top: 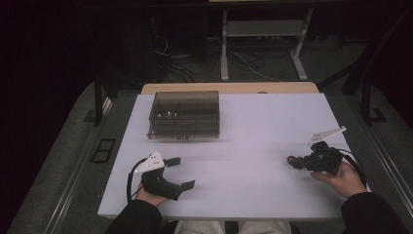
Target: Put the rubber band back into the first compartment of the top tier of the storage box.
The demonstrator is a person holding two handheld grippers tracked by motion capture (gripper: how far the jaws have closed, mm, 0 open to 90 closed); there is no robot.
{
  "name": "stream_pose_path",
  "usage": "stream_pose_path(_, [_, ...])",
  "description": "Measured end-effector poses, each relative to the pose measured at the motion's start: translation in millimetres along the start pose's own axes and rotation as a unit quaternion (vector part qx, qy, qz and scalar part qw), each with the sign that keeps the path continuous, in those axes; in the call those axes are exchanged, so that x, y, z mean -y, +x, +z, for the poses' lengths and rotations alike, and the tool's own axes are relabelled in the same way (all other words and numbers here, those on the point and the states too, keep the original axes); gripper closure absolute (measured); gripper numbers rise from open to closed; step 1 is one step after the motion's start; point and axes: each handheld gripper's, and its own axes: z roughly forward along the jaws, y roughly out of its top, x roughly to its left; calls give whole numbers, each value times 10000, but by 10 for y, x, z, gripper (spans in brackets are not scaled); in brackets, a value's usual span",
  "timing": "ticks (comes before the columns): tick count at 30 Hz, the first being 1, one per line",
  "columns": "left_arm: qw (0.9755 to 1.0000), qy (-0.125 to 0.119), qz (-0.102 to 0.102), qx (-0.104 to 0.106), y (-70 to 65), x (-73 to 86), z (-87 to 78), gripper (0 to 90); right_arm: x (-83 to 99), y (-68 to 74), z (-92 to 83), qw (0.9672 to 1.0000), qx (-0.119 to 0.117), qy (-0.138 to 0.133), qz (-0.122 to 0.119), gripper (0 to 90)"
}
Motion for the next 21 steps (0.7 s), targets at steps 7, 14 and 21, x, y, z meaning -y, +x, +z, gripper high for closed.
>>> stream_pose_path(7, [10000, 13, -2, -67, 8, 5, -2, 0, -95, 44, -21, 9999, -95, -115, 1, 850])
stream_pose_path(14, [9999, 2, -12, -143, 18, 9, -1, 0, -237, 115, -23, 9996, -182, -190, -116, 850])
stream_pose_path(21, [9998, -9, -35, -180, 27, 9, -3, 0, -384, 188, -37, 9991, -251, -244, -254, 850])
